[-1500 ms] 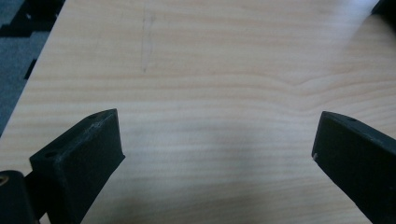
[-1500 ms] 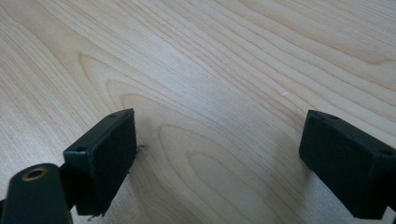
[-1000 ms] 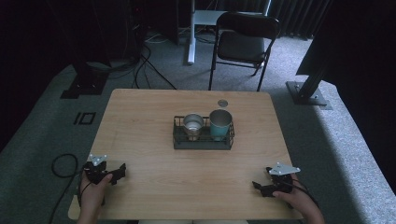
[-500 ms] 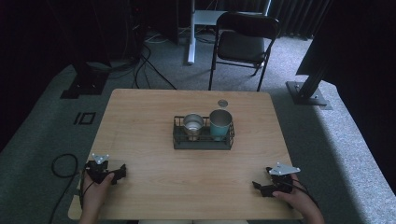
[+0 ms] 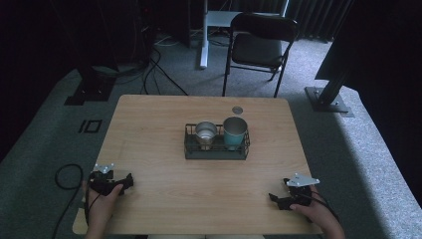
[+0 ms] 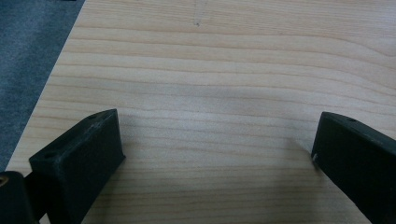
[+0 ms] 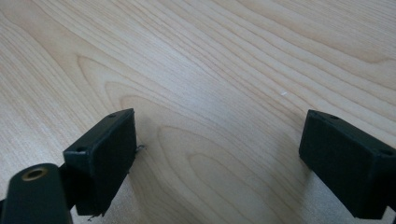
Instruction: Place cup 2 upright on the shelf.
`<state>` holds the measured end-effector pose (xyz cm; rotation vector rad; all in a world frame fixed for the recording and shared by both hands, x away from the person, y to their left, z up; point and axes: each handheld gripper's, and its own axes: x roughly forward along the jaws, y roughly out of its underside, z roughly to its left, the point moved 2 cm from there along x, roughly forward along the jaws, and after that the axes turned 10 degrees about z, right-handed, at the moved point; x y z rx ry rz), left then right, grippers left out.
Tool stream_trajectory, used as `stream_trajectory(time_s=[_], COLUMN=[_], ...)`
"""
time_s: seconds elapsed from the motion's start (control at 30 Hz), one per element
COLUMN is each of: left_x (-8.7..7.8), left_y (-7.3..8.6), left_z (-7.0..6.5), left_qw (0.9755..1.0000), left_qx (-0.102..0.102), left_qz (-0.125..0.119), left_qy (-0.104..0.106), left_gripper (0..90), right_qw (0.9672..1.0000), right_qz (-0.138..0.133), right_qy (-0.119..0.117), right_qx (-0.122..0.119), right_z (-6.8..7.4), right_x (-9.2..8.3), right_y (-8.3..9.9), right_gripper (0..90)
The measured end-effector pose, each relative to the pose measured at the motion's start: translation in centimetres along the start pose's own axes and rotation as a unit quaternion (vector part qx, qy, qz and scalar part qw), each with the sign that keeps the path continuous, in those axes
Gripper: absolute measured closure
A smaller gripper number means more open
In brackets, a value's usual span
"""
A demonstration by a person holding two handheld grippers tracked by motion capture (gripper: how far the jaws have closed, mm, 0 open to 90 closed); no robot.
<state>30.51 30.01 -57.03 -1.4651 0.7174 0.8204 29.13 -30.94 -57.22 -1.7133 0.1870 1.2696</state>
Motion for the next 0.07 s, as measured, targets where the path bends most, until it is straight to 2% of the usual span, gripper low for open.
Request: stream_trajectory(time_s=[0.07], left_x=[0.0], left_y=[0.0], left_z=[0.0], left_qw=[1.0], left_qx=[0.0], left_qz=[0.0], left_qy=[0.0], left_gripper=[2.4], right_qw=[1.0], right_qz=[0.0], right_qy=[0.0], right_qx=[0.0], right_z=[0.0], right_x=[0.0], right_y=[0.0], right_gripper=[10.9])
